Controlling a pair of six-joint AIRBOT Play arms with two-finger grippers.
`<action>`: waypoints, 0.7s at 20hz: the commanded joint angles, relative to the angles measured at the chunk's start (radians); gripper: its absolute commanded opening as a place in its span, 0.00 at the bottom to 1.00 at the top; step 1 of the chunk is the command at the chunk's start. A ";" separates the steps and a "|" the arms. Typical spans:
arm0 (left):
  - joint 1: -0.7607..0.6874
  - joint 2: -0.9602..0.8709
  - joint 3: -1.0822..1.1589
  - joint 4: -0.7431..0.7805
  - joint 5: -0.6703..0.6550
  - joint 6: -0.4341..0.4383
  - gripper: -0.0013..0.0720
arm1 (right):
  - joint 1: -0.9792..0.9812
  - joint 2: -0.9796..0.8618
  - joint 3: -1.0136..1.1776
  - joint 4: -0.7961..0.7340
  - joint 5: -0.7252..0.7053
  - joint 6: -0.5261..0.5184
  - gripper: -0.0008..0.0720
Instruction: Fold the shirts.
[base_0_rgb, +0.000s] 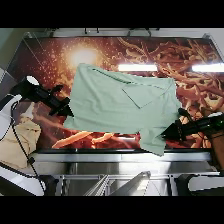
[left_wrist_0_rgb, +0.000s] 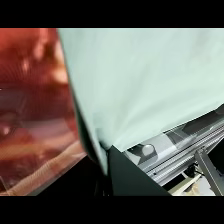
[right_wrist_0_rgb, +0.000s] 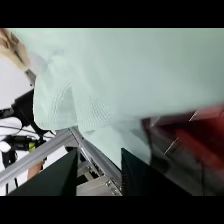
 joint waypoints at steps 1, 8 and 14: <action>-0.001 0.000 0.001 0.000 -0.002 0.006 0.05 | 0.088 0.001 -0.026 0.003 -0.048 -0.014 0.18; -0.001 0.000 0.001 0.000 -0.036 0.035 0.05 | -0.009 0.154 -0.025 -0.014 -0.047 -0.014 0.17; -0.001 0.007 0.001 -0.003 -0.032 0.107 0.05 | -0.123 0.590 -0.243 -0.081 -0.295 0.080 0.39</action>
